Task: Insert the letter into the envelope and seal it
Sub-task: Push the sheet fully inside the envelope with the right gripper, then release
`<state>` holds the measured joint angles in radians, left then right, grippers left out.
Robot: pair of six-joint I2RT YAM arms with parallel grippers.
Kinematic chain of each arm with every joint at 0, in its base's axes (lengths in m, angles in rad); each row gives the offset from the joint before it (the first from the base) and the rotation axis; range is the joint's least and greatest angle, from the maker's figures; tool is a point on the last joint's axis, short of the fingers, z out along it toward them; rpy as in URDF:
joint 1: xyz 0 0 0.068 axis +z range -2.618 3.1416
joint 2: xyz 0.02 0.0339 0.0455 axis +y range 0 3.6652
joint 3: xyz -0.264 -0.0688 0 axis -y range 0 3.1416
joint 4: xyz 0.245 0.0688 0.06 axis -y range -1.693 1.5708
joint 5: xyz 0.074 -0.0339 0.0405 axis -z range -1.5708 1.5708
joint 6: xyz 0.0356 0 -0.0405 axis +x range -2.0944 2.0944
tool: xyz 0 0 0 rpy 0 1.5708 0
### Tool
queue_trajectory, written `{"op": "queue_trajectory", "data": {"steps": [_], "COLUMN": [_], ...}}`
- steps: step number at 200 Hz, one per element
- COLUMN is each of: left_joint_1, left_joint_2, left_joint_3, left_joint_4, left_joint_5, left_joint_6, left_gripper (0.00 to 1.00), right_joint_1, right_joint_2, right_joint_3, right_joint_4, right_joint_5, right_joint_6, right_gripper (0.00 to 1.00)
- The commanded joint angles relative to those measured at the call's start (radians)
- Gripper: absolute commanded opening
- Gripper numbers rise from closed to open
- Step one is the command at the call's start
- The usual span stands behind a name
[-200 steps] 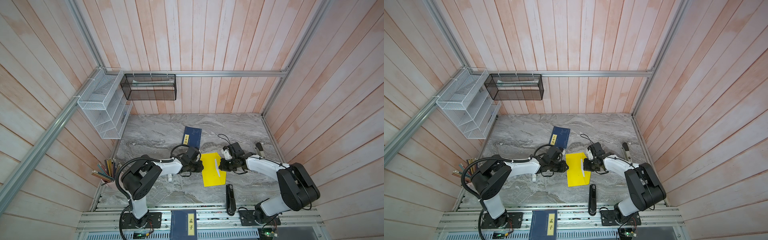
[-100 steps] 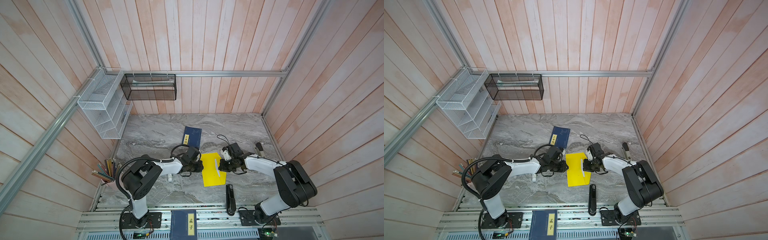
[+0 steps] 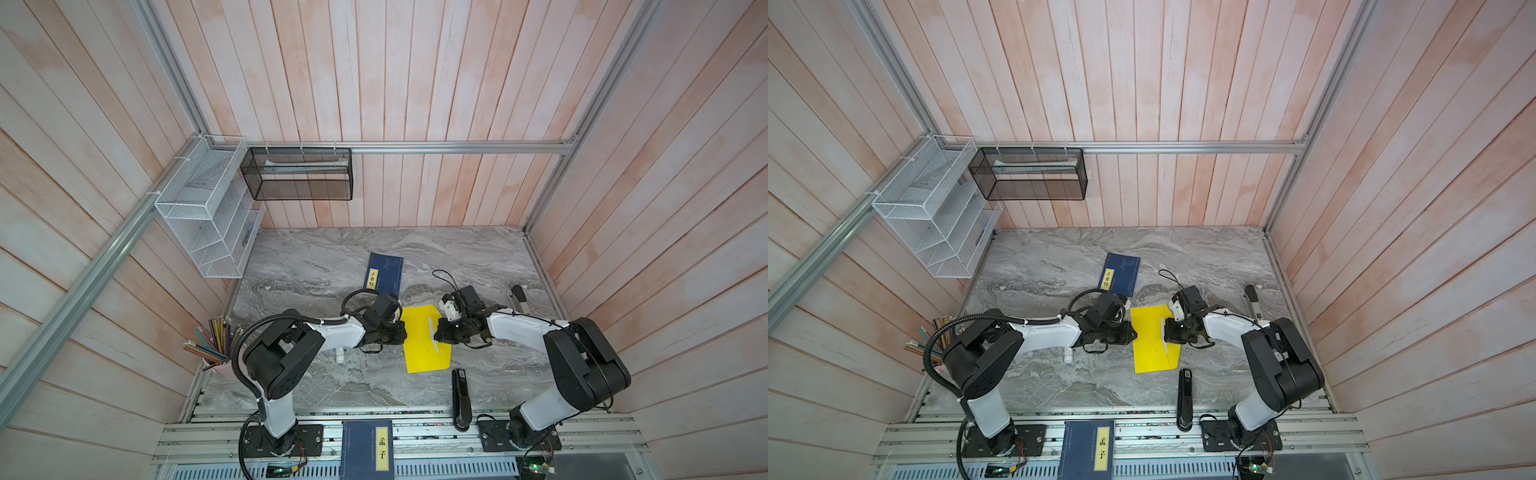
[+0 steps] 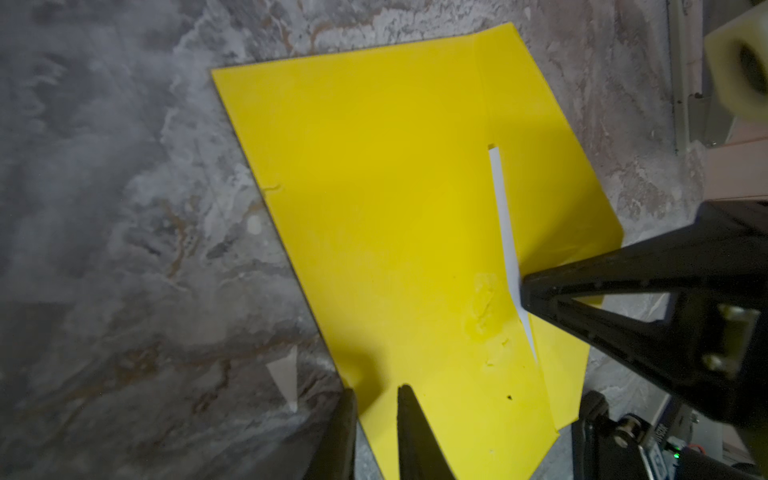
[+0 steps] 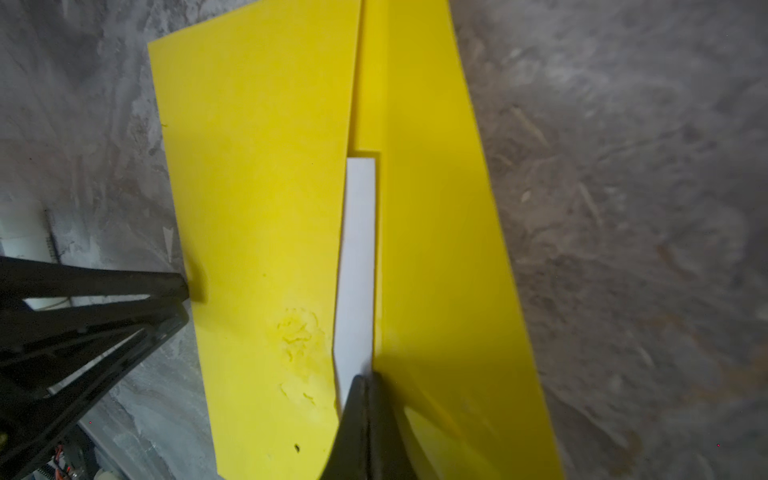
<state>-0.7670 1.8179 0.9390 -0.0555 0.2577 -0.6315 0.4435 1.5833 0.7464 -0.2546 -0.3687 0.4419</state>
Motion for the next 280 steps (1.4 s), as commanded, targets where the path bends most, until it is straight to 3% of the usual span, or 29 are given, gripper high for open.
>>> {"op": "queue_trajectory", "data": {"steps": [1, 100, 161, 261, 280], "left_joint_1": [-0.003, -0.003, -0.001, 0.006, 0.008], "left_joint_2": [0.038, 0.041, 0.039, 0.002, -0.017], "left_joint_3": [0.009, 0.008, 0.009, 0.009, 0.009], "left_joint_4": [-0.041, -0.042, -0.05, -0.074, -0.081], "left_joint_5": [0.003, 0.003, -0.003, -0.014, -0.015], "left_joint_6": [0.013, 0.015, 0.019, 0.031, 0.036], "left_gripper": [0.22, 0.21, 0.2, 0.2, 0.2], "right_joint_1": [0.008, 0.014, 0.014, -0.011, -0.041], "right_joint_2": [0.02, 0.027, -0.021, -0.128, -0.144], "right_joint_3": [0.018, 0.027, 0.087, 0.138, 0.128], "right_joint_4": [0.007, 0.028, -0.067, -0.191, -0.197], "right_joint_5": [-0.024, -0.046, 0.034, 0.146, 0.156], "right_joint_6": [0.006, 0.014, -0.009, -0.04, -0.052], "right_gripper": [0.04, 0.04, 0.15, 0.18, 0.26]}}
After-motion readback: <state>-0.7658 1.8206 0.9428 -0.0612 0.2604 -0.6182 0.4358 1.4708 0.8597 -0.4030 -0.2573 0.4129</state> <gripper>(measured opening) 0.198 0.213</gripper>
